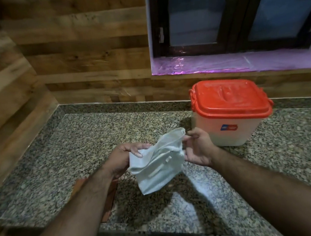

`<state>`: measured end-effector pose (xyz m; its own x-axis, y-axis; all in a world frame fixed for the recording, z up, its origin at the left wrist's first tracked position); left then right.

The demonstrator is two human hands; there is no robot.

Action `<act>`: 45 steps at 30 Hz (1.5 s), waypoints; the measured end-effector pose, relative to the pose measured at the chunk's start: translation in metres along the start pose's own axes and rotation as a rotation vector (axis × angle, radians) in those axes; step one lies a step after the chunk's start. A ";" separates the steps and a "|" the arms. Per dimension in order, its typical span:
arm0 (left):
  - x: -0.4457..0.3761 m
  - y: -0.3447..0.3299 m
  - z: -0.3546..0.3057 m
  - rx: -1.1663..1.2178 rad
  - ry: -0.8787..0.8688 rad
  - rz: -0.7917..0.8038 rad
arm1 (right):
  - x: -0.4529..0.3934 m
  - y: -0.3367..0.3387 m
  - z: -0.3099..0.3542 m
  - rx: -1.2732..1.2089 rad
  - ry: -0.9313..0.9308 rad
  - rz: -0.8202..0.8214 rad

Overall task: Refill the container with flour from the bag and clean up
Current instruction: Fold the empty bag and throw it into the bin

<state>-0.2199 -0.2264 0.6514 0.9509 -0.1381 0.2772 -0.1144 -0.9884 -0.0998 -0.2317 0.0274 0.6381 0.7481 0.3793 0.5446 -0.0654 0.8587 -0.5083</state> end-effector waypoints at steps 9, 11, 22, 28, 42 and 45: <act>0.010 -0.001 -0.006 -0.028 -0.169 -0.063 | 0.013 -0.030 -0.018 0.439 -0.218 0.113; 0.014 -0.002 -0.002 0.070 -0.143 -0.114 | 0.007 -0.028 -0.021 0.401 -0.208 0.102; 0.052 0.004 0.046 0.629 0.237 -0.257 | 0.001 -0.033 -0.077 0.388 -0.304 0.148; 0.121 0.033 0.067 0.526 0.068 -0.647 | -0.011 -0.056 -0.096 0.384 -0.293 0.125; 0.392 0.030 0.169 0.428 0.267 -1.013 | 0.032 -0.193 -0.284 0.895 -0.334 0.406; 0.450 0.048 0.200 0.500 0.263 -1.174 | 0.044 -0.222 -0.344 1.008 -0.375 0.468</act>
<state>0.2597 -0.3233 0.5801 0.3184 0.7229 0.6132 0.9147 -0.4042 0.0016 0.0432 -0.2649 0.5458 0.2821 0.6636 0.6929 -0.9019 0.4296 -0.0443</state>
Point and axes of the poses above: each hand's wrist, its own x-axis away from the middle knuckle, its own y-axis out of the back of the hand, z = x × y, the point moved 6 cm from there along -x, towards the middle knuckle, and after that the axes turned 6 degrees about -z, right-handed, at the moved point
